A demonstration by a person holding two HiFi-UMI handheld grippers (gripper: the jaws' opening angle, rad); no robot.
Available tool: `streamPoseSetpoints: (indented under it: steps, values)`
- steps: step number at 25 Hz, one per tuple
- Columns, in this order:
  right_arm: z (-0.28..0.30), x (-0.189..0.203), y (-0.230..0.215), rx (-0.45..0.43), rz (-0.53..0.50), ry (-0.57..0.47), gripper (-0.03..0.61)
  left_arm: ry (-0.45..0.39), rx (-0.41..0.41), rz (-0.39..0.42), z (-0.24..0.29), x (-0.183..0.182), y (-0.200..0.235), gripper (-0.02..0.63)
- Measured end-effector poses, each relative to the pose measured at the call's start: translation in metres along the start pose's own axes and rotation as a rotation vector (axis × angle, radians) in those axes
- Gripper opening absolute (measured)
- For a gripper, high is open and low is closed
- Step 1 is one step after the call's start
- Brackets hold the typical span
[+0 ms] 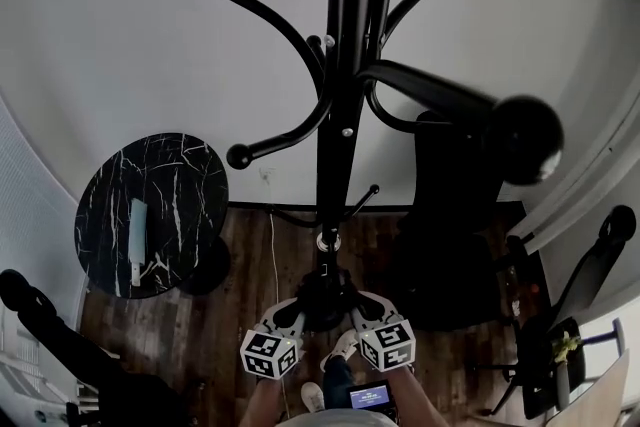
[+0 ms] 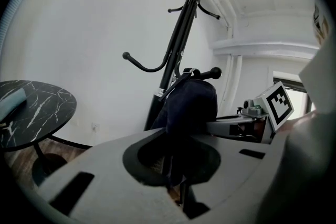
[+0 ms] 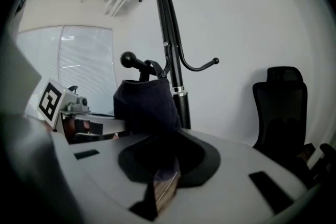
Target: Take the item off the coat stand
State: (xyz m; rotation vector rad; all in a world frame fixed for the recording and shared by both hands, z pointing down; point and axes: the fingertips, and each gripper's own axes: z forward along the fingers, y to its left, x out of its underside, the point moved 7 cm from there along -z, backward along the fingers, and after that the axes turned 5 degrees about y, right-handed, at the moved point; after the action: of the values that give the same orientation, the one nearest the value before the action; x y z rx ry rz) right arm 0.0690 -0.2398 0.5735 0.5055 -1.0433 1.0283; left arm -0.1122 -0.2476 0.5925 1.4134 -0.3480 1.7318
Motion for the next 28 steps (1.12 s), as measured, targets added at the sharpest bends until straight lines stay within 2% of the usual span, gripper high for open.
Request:
streamPoseSetpoints:
  steps: [9, 24, 28]
  values:
    - [-0.022, -0.003, 0.011, 0.026, 0.019, -0.029, 0.044, -0.024, 0.018, 0.021, -0.015, -0.005, -0.016, 0.028]
    - [-0.057, -0.015, 0.037, 0.076, -0.017, -0.088, 0.043, -0.07, 0.039, 0.057, -0.051, -0.014, -0.038, 0.028]
    - [-0.068, -0.015, 0.045, 0.084, -0.02, -0.094, 0.043, -0.076, 0.039, 0.043, -0.059, -0.013, -0.043, 0.026]
